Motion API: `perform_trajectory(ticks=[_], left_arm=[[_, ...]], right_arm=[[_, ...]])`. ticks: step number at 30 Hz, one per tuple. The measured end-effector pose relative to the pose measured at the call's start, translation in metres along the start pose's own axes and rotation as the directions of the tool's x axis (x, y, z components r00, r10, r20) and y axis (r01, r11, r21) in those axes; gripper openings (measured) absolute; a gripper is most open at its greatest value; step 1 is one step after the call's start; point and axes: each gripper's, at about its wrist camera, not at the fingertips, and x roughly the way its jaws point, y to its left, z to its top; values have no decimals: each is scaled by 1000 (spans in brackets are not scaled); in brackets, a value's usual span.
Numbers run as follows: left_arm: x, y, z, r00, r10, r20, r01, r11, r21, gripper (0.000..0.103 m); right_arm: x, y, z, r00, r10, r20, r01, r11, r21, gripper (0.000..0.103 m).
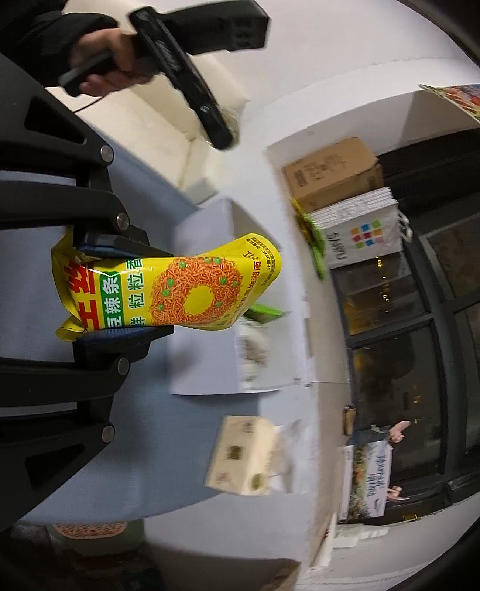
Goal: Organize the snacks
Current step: 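Drop the yellow bag into the box with right gripper while left drops the jelly cup in, then withdraw both grippers from the box toward the remaining two snacks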
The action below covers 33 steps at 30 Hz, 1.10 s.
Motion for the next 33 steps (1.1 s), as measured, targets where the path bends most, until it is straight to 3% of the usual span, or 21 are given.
perform_trajectory(ticks=[6, 11, 15, 16, 17, 18, 19, 21, 28, 33], left_arm=[[64, 27, 43, 999, 14, -50, -16, 999, -37, 51], [129, 43, 60, 991, 27, -131, -33, 999, -43, 51], [163, 45, 66, 985, 45, -169, -48, 999, -17, 51], [174, 46, 67, 978, 60, -201, -62, 998, -6, 57], [179, 47, 66, 972, 70, -224, -73, 997, -4, 83], [184, 47, 64, 966, 92, -243, -96, 995, -5, 99], [184, 47, 62, 967, 104, -231, -107, 994, -2, 103], [181, 47, 59, 973, 104, -208, -106, 994, 2, 103], [165, 52, 59, 977, 95, -191, -102, 994, -31, 103], [136, 40, 62, 983, 95, -156, -96, 995, 6, 103]], right_arm=[[36, -8, 73, 999, 12, 30, -13, 1000, 21, 32], [90, -31, 124, 999, -21, -33, 25, 994, 110, 32], [124, -52, 142, 993, -45, -105, 63, 983, 174, 32], [131, -56, 143, 991, -55, -120, 76, 980, 182, 36], [137, -58, 145, 989, -63, -130, 86, 980, 181, 43], [142, -60, 147, 988, -59, -145, 85, 980, 181, 63], [149, -62, 148, 985, -50, -167, 81, 979, 189, 89], [152, -66, 148, 985, -49, -166, 85, 973, 213, 100], [135, -65, 147, 992, -69, -108, 91, 974, 209, 103], [119, -57, 149, 994, -73, -77, 86, 979, 186, 103]])
